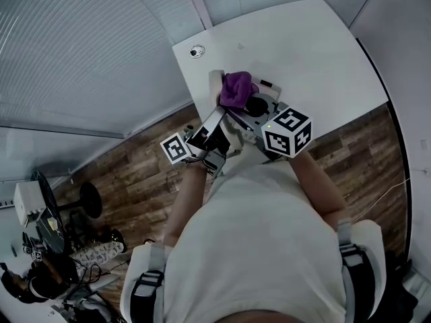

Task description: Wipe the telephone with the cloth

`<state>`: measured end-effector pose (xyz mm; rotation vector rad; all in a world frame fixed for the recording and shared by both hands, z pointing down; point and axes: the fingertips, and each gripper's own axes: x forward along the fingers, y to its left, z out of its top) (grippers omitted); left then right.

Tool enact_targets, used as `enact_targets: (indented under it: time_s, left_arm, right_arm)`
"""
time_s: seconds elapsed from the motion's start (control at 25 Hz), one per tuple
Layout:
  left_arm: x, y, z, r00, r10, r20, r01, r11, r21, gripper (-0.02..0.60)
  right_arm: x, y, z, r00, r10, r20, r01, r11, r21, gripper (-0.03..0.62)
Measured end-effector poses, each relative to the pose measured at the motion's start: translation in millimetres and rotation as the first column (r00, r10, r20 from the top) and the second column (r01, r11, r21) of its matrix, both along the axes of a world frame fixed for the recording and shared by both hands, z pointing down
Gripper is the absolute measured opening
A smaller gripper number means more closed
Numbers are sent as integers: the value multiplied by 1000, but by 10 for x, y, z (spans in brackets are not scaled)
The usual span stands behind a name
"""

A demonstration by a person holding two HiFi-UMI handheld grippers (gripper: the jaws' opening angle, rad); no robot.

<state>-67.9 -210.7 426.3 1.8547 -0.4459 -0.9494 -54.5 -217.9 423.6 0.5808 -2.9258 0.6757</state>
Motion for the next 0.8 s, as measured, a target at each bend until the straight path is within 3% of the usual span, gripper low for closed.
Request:
enact_targets:
  time_s: [0.8]
  left_arm:
    - [-143, -62, -55, 1000, -30, 0, 30, 1000, -8, 224]
  right_arm:
    - [-80, 276, 64, 975, -215, -62, 214, 976, -30, 120]
